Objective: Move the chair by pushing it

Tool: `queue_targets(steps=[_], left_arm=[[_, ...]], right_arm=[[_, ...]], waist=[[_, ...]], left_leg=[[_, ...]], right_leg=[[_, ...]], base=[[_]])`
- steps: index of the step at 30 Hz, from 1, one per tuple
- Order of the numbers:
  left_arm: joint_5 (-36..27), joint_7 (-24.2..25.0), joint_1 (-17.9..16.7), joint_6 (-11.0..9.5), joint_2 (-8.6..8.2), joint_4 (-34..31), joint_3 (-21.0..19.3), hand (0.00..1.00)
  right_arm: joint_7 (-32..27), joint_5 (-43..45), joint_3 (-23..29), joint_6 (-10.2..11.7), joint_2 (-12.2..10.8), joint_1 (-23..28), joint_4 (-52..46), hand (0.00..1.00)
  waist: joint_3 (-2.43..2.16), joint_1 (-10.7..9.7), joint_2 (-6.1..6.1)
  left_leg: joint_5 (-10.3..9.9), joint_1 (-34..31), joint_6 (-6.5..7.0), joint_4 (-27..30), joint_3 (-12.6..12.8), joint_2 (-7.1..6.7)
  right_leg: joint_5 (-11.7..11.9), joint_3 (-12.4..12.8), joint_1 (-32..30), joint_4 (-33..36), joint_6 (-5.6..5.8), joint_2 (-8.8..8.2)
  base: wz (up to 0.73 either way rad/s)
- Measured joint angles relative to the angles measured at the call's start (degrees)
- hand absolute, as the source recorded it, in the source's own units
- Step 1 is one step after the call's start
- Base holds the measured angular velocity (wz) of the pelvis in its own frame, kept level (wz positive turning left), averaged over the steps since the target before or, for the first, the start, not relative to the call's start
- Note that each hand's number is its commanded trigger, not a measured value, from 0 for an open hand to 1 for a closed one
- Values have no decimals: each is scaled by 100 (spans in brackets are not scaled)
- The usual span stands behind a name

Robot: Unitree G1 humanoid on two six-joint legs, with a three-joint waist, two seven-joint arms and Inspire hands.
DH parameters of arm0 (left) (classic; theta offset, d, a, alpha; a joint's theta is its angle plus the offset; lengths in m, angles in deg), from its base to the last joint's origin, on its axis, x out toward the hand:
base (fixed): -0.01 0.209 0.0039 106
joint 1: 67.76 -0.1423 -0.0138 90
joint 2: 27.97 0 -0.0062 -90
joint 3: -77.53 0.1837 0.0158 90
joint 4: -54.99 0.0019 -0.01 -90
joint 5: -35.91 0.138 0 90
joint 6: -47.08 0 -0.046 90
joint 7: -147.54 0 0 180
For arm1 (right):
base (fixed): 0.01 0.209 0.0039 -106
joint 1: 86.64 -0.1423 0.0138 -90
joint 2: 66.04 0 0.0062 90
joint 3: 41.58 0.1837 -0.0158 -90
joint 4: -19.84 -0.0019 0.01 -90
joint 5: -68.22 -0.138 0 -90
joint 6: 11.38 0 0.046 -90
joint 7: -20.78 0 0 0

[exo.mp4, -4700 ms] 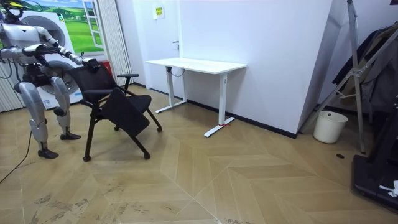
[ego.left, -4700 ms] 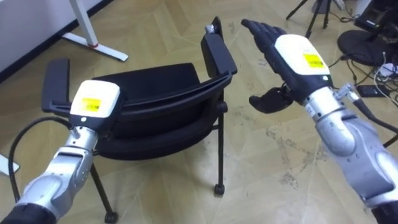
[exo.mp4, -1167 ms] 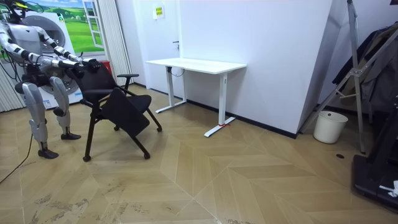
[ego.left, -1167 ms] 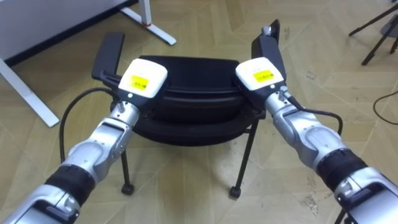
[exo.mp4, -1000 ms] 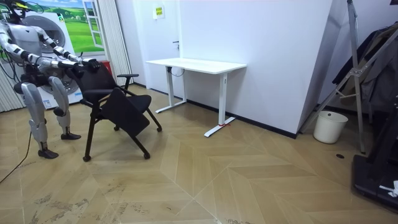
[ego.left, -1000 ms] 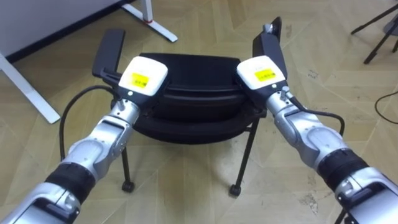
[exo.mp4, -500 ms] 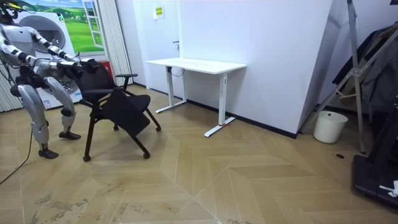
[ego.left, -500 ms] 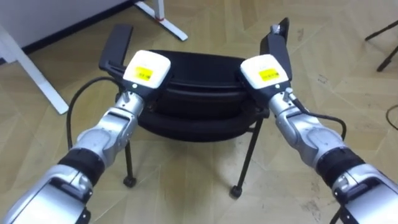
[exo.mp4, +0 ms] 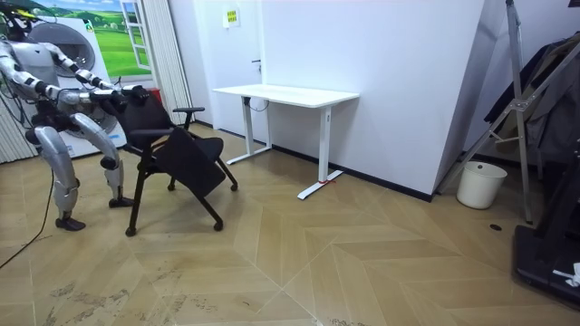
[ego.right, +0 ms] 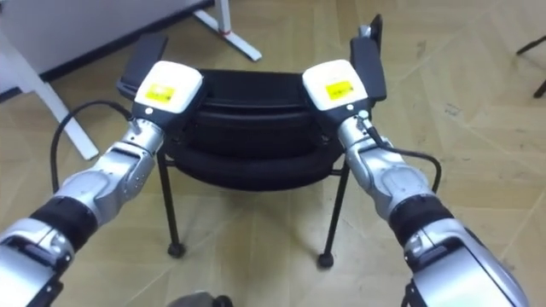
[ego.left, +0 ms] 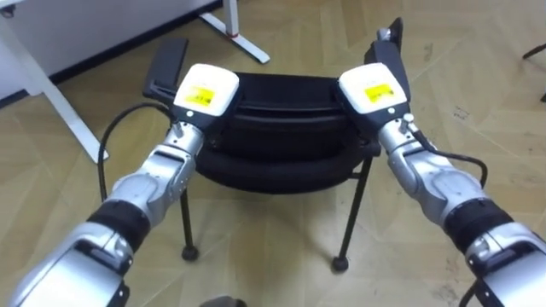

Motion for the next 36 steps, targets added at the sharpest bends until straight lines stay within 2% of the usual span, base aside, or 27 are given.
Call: queue_targets(steps=[2,4,5,7,8,9,11,12,13,14,15,17,18,19,20,21,22,25,27,28,29,31,32,33,34,35,36], left_arm=[[-2,-1,44,-29,8,14,-12,100],[-7,-36,50,-114,39,34,-62,100],[-5,-37,52,-131,51,33,-62,100],[46,-71,94,-225,132,114,-66,100],[46,-76,104,-239,154,130,-66,100],[46,-117,113,-279,190,166,-67,100],[37,-172,125,-361,293,165,-68,100],[20,-216,148,-394,341,177,-84,100],[19,-276,159,-402,373,251,-128,100],[29,-322,164,-411,396,285,-131,100],[36,-398,169,-456,456,343,-131,100],[35,-414,167,-462,504,367,-118,100],[29,-413,165,-451,509,370,-91,100],[-44,-412,124,-408,511,386,-24,100],[-89,-414,103,-395,512,385,1,100],[-130,-412,98,-371,509,392,4,100],[-158,-417,98,-305,427,389,-35,100],[-192,-457,105,-242,325,336,-121,100],[-193,-495,103,-99,210,348,-137,100],[-193,-515,71,-89,188,383,-134,100],[-192,-530,37,-89,189,388,-136,100],[-194,-599,-37,-90,183,387,-157,100],[-194,-604,-43,-88,180,387,-157,100],[-194,-602,-42,-73,184,390,-147,100],[-207,-603,-69,-50,173,389,-127,100],[-216,-603,-91,-42,167,392,-118,100],[-232,-594,-109,-2,136,392,-92,100]], right_arm=[[-109,27,21,-38,-10,-18,17,100],[-183,30,17,-55,-31,-27,10,100],[-183,28,16,-58,-34,-23,4,100],[-184,18,10,-133,-137,-23,23,100],[-184,0,8,-152,-162,-21,28,100],[-195,-4,0,-180,-216,-10,36,100],[-226,13,-18,-208,-284,-43,31,100],[-229,20,-58,-260,-345,-115,31,100],[-246,37,-72,-368,-433,-139,31,100],[-248,56,-78,-401,-473,-148,33,100],[-248,82,-78,-439,-554,-149,34,100],[-247,81,-92,-437,-631,-125,49,100],[-247,84,-98,-423,-644,-127,77,100],[-244,83,-130,-405,-675,-122,140,100],[-234,80,-144,-404,-677,-121,146,100],[-213,93,-134,-399,-639,-157,139,100],[-172,176,-90,-376,-585,-218,140,100],[-2,260,-83,-218,-376,-395,75,100],[80,251,-73,-192,-324,-417,52,100],[168,252,-79,-161,-314,-415,63,100],[207,259,-81,-140,-324,-414,71,100],[275,254,-78,-60,-360,-398,116,100],[276,248,-71,-55,-363,-388,124,100],[283,233,-56,-49,-362,-373,119,100],[296,209,-57,-32,-348,-371,118,100],[297,202,-66,-20,-333,-368,128,100],[297,139,-101,-11,-317,-333,117,100]], waist=[[21,62,-48],[27,102,-51],[26,105,-51],[41,176,-46],[47,192,-46],[58,245,-34],[92,387,28],[135,493,97],[155,554,138],[163,587,153],[167,605,158],[144,584,81],[143,552,53],[134,493,40],[65,504,-2],[61,496,90],[56,508,138],[37,509,214],[54,510,179],[103,529,102],[107,535,95],[122,517,45],[117,502,25],[108,455,32],[93,476,37],[112,487,6],[100,474,14]], left_leg=[[-117,72,54,19,105,-94],[-367,81,102,255,112,-140],[-430,81,104,323,107,-122],[-648,120,69,542,91,6],[-687,142,59,567,82,35],[-746,195,32,576,42,63],[-816,223,-32,577,-194,59],[-839,233,-88,554,-419,61],[-845,285,-168,481,-687,59],[-838,315,-219,447,-821,60],[-849,366,-323,394,-1089,58],[-963,496,-570,367,-1525,55],[-1001,545,-639,378,-1613,65],[-1080,604,-784,439,-1703,176],[-1117,604,-848,497,-1681,227],[-1231,598,-969,649,-1671,425],[-1270,637,-1037,661,-1593,584],[-1195,683,-1075,506,-1511,780],[-1177,754,-1096,619,-1269,878],[-1142,819,-1108,725,-1247,908],[-1120,823,-1104,829,-1246,918],[-1020,707,-978,1382,-1248,960],[-966,626,-939,1552,-1264,962],[-790,408,-849,1971,-1319,967],[-603,259,-842,2253,-1320,979],[-528,214,-839,2358,-1321,982],[-440,170,-817,2480,-1328,988]], right_leg=[[2,135,-18,123,80,-103],[169,93,-262,882,118,-301],[257,101,-354,1118,104,-325],[741,107,-693,1858,17,-398],[850,103,-773,1993,7,-426],[1082,87,-901,2217,-20,-456],[1065,170,-1189,2428,-53,-354],[881,162,-1460,2359,-86,-239],[818,149,-1683,2036,-80,-135],[818,145,-1774,1797,-80,-88],[851,124,-1884,1218,-84,-23],[1198,145,-1994,-52,-77,-18],[1329,209,-1983,-330,-57,-15],[1691,184,-1884,-369,-93,34],[1721,169,-1851,-278,-150,109],[1728,24,-1822,-93,-280,186],[1659,-136,-1822,60,-487,191],[1405,-424,-1848,215,-703,172],[1181,-494,-1805,413,-764,145],[1017,-515,-1710,548,-785,136],[934,-523,-1668,626,-787,134],[606,-552,-1539,924,-819,116],[542,-569,-1518,987,-823,104],[419,-691,-1445,1110,-865,46],[317,-715,-1417,1227,-911,17],[280,-730,-1391,1273,-895,8],[221,-810,-1307,1315,-915,-25]], base=[[-24],[-21],[-11],[-14],[-18],[-25],[-44],[-48],[-38],[-10],[18],[50],[73],[60],[64],[34],[21],[21],[25],[18],[15],[21],[37],[31],[27],[19],[29]])
